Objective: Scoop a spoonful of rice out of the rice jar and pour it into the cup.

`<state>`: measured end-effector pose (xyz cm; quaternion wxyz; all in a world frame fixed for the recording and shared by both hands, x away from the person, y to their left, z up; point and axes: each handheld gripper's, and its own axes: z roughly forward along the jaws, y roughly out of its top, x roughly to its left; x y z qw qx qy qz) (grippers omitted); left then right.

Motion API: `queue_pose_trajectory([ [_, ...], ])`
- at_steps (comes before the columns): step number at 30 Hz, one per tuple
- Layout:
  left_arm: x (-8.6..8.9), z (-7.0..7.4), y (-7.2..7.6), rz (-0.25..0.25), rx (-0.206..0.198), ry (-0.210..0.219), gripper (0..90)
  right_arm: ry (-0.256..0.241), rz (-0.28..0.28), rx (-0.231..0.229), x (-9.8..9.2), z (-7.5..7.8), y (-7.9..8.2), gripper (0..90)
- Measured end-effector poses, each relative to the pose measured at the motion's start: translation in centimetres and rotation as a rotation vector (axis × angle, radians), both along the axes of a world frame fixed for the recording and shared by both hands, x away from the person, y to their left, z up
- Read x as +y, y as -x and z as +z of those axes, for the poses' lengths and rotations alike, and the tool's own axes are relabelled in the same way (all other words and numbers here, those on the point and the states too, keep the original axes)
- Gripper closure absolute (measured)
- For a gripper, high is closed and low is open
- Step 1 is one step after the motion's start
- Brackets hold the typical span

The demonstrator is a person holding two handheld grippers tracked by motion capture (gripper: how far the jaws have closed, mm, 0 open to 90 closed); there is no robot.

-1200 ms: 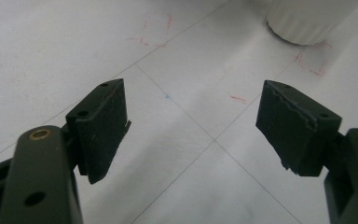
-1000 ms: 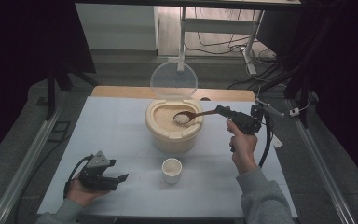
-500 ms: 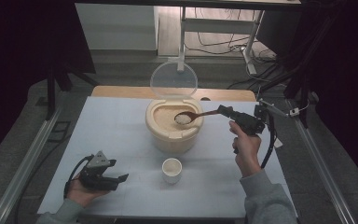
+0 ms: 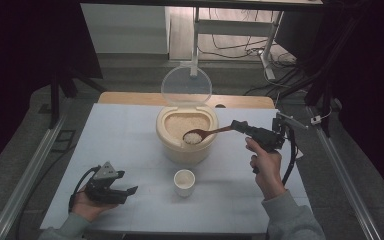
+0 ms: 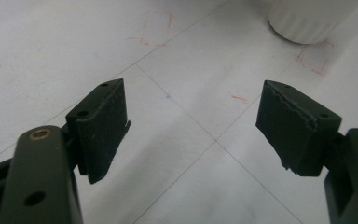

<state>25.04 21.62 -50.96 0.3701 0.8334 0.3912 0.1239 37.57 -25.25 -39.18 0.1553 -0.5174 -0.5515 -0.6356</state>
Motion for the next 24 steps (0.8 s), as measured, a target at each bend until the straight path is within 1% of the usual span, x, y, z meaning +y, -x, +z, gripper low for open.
queue_pose_trajectory([
  [8, -0.1, 0.0, 0.0, -0.002, 0.0, -0.003, 24.1, 0.028, 0.036, 0.01, -0.2, -0.8, 1.2, 82.7],
  [9, -0.1, 0.0, 0.0, -0.002, 0.0, -0.005, 24.2, 0.037, 0.051, 0.01, -0.2, -0.9, 1.5, 82.7],
  [10, -0.1, 0.0, 0.0, -0.002, 0.0, -0.005, 24.2, 0.037, 0.051, 0.01, -0.2, -0.9, 1.5, 82.7],
  [13, -0.1, 0.0, 0.0, -0.002, 0.0, -0.007, 24.1, 0.072, 0.062, 0.006, -0.2, -1.1, 1.9, 82.7],
  [17, -0.1, 0.0, 0.0, -0.002, 0.0, -0.007, 24.1, 0.077, 0.072, 0.011, -0.1, -1.4, 2.1, 82.7],
  [24, -0.2, 0.0, 0.0, -0.003, 0.0, -0.007, 24.1, 0.109, 0.103, 0.028, 0.5, -2.3, 2.5, 82.7],
])
